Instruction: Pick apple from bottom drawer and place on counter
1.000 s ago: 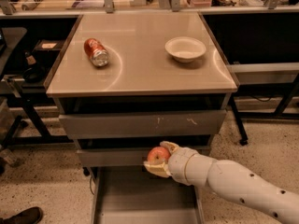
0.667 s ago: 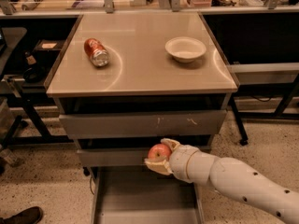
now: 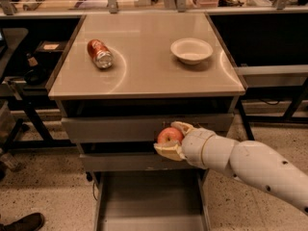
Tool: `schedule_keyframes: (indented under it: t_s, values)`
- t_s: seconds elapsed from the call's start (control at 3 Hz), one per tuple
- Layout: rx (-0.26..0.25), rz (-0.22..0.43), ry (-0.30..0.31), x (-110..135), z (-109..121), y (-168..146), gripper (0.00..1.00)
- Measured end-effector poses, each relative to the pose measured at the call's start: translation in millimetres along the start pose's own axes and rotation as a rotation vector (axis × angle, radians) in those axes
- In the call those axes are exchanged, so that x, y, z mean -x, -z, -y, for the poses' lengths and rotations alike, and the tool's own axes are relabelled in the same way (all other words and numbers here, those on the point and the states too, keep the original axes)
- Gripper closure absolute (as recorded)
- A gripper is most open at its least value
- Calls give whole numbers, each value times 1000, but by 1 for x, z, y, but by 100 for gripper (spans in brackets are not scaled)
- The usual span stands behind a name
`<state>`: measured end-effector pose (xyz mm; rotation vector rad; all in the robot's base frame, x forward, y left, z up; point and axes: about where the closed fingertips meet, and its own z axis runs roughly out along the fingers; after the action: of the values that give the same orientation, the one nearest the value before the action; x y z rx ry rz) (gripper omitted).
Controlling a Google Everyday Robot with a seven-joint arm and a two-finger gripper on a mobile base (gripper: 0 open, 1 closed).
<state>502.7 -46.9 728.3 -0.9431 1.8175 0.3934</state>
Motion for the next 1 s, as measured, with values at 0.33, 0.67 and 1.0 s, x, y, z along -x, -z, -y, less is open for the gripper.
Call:
schedule_keyframes:
  t_s: [0.33,0.67,1.0]
  values:
    - [-16,10,37,28,18,9,100]
    - [-27,18,76,56,36,14,100]
    - [-41,14,124,86,56,24,100]
